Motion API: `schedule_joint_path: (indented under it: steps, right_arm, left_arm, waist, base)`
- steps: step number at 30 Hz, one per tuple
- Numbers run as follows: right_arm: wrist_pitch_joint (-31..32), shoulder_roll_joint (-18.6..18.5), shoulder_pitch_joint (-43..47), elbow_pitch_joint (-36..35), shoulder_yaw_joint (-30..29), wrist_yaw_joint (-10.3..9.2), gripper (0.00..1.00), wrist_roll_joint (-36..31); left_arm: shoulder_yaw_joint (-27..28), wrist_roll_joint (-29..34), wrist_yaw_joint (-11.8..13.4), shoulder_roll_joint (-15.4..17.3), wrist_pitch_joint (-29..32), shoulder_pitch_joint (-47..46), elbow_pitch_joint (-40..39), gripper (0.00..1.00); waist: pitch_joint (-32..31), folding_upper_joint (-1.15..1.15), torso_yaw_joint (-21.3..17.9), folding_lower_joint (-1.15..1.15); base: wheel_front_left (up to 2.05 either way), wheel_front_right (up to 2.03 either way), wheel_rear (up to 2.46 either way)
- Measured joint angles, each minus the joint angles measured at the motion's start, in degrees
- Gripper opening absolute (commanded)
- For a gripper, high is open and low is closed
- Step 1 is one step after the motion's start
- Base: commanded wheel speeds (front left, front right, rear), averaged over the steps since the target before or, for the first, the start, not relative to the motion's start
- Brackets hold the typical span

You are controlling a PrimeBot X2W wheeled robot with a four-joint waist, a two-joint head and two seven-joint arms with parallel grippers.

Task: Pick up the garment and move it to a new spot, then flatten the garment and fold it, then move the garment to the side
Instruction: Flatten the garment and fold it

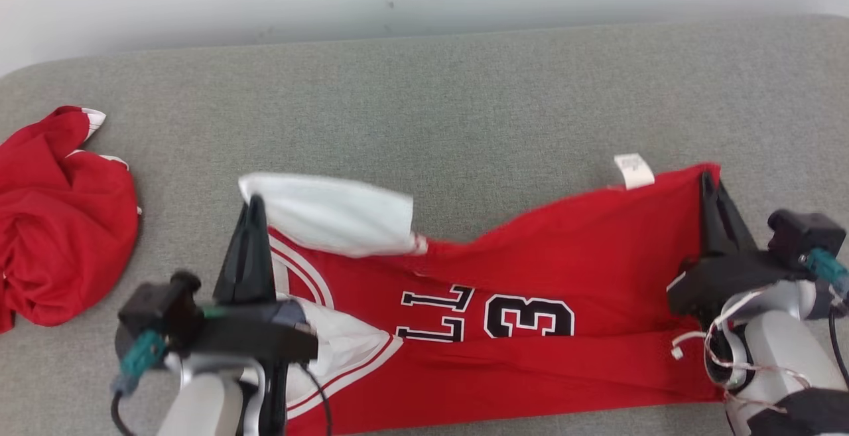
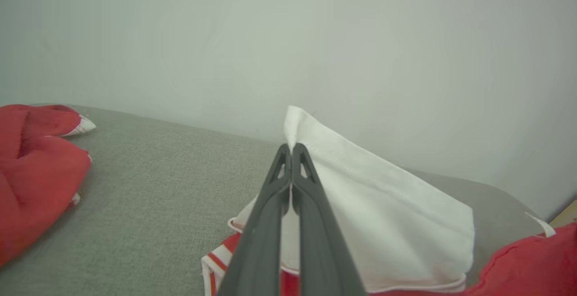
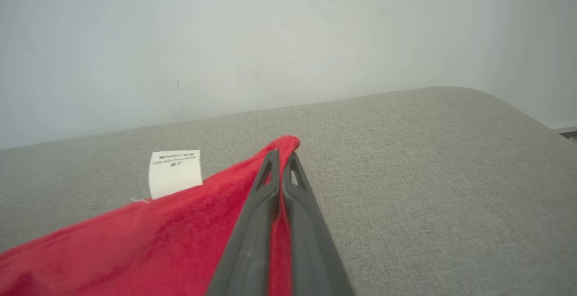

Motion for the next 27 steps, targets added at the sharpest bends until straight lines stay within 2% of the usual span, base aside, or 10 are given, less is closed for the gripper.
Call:
schedule_joint_path:
  steps: [6,13,20,27]
  right_arm:
    - [1.1,1.1,-2.2,1.0,-0.5,-0.44,0.0,1.9]
    - [2.4,1.6,-2.6,1.9,-0.9,-1.01,0.0,2.4]
    - [1.9,1.0,0.1,2.0,-1.0,-1.69,0.0,1.6]
    - [-0.4,-0.9,2.6,2.0,-0.8,-2.53,0.0,-2.4]
  left_arm:
    - [0.1,-0.3,0.0,-0.2,0.0,-6.2,0.0,0.0]
    - [-0.9,-2.7,0.1,-0.4,0.0,-6.6,0.0,0.0]
    - [-1.7,-4.1,0.5,-0.3,0.0,-1.1,-4.6,0.0]
    - [-2.9,-5.1,0.5,-0.2,0.0,5.4,-8.6,0.0]
  waist:
    - [0.5,0.0,-0.8,0.01]
    - [1.0,0.01,-1.8,0.01]
    - [1.2,0.0,-1.6,0.01]
    - [0.9,0.0,-0.2,0.01]
  base:
    - [0.0,0.0,0.0]
    - [0.0,0.0,0.0]
    - [0.0,0.0,0.0]
    - [0.0,0.0,0.0]
